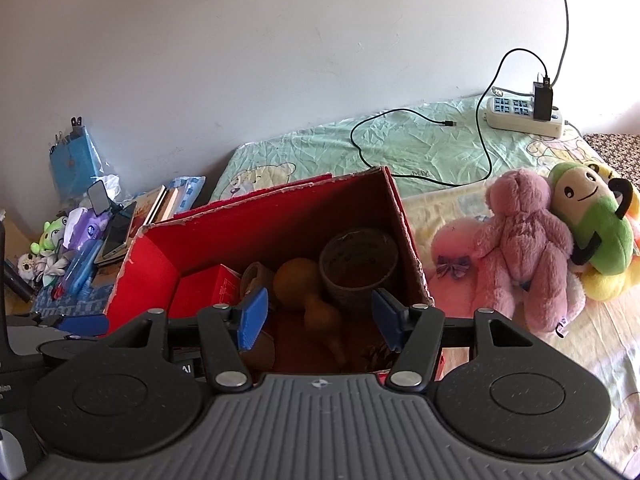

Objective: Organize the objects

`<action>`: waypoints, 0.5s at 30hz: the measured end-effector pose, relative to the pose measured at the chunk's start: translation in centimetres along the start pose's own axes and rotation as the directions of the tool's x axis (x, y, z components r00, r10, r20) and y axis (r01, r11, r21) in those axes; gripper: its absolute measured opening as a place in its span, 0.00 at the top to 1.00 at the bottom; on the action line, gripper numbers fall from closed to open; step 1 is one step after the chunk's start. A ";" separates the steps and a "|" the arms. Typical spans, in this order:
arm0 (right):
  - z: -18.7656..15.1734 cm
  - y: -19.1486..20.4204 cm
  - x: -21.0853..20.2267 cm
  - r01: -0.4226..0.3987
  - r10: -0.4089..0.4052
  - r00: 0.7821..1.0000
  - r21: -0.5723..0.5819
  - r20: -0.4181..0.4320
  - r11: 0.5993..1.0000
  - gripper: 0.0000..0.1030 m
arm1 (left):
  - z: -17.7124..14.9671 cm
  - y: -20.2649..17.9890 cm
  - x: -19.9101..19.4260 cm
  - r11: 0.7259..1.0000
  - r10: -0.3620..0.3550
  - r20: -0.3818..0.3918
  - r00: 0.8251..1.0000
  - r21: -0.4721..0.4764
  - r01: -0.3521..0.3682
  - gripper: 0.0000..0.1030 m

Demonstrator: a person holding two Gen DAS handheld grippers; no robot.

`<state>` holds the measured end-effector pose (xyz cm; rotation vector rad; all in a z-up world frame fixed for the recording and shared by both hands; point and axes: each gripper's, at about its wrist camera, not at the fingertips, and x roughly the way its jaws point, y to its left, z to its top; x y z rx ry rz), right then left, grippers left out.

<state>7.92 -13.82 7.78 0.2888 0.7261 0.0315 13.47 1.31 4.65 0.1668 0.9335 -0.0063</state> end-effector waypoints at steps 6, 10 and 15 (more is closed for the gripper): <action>0.1 0.2 0.3 0.008 -0.008 1.000 -0.009 -0.002 1.000 0.41 | 0.0 -0.1 0.5 1.000 -0.009 -0.010 1.000 0.008 0.009 0.04; 0.1 0.3 0.7 0.020 -0.020 1.000 -0.009 -0.008 1.000 0.41 | 0.1 0.0 0.8 1.000 -0.012 -0.015 1.000 0.006 0.012 0.04; 0.2 0.4 1.0 0.020 -0.020 1.000 -0.012 -0.014 1.000 0.41 | 0.2 0.2 1.0 1.000 -0.011 -0.015 1.000 0.007 0.011 0.04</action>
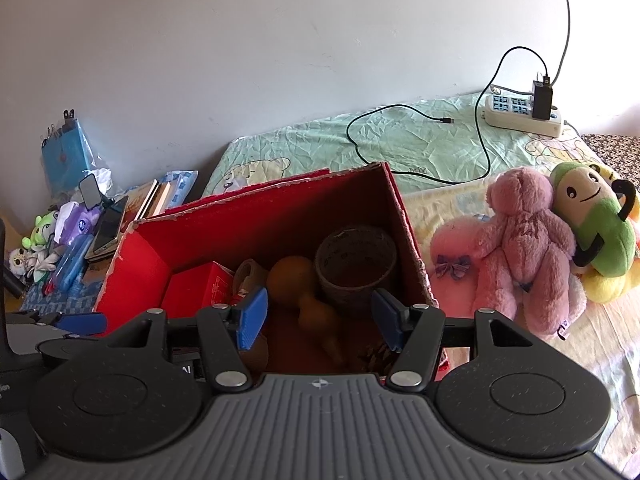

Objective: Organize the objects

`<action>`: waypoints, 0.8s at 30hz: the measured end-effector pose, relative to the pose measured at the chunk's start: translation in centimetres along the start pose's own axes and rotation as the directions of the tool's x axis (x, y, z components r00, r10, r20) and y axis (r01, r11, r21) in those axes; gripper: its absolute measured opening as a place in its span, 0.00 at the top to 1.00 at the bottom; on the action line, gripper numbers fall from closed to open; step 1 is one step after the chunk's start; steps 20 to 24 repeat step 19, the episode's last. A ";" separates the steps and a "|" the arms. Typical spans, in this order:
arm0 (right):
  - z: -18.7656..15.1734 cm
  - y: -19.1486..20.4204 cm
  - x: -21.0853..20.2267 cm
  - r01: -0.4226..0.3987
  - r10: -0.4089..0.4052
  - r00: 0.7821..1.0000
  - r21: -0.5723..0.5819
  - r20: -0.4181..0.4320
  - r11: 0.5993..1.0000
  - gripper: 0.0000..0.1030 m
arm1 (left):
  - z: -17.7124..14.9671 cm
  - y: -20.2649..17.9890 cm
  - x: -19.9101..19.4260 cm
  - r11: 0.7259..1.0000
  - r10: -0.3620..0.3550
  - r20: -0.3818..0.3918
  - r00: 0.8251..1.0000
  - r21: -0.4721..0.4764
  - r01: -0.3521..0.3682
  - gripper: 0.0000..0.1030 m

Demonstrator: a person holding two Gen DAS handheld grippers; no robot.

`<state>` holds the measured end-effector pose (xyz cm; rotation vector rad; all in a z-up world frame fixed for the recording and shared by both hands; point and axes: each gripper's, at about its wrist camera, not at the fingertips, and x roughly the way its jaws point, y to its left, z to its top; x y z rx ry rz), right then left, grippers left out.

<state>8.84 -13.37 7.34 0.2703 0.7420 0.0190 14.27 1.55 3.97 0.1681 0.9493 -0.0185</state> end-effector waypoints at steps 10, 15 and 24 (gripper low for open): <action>0.2 0.4 0.3 -0.007 0.007 1.000 -0.013 -0.003 1.000 0.41 | 0.5 0.3 0.3 1.000 -0.013 0.011 1.000 0.005 0.013 0.04; 0.4 0.4 0.2 -0.003 0.003 1.000 -0.011 0.004 1.000 0.41 | 0.6 0.5 0.5 1.000 -0.029 0.015 0.999 -0.010 0.029 0.08; 0.4 0.3 0.3 -0.001 0.001 1.000 -0.007 0.002 1.000 0.41 | 0.6 0.4 0.4 1.000 -0.014 0.025 1.000 -0.013 0.014 0.08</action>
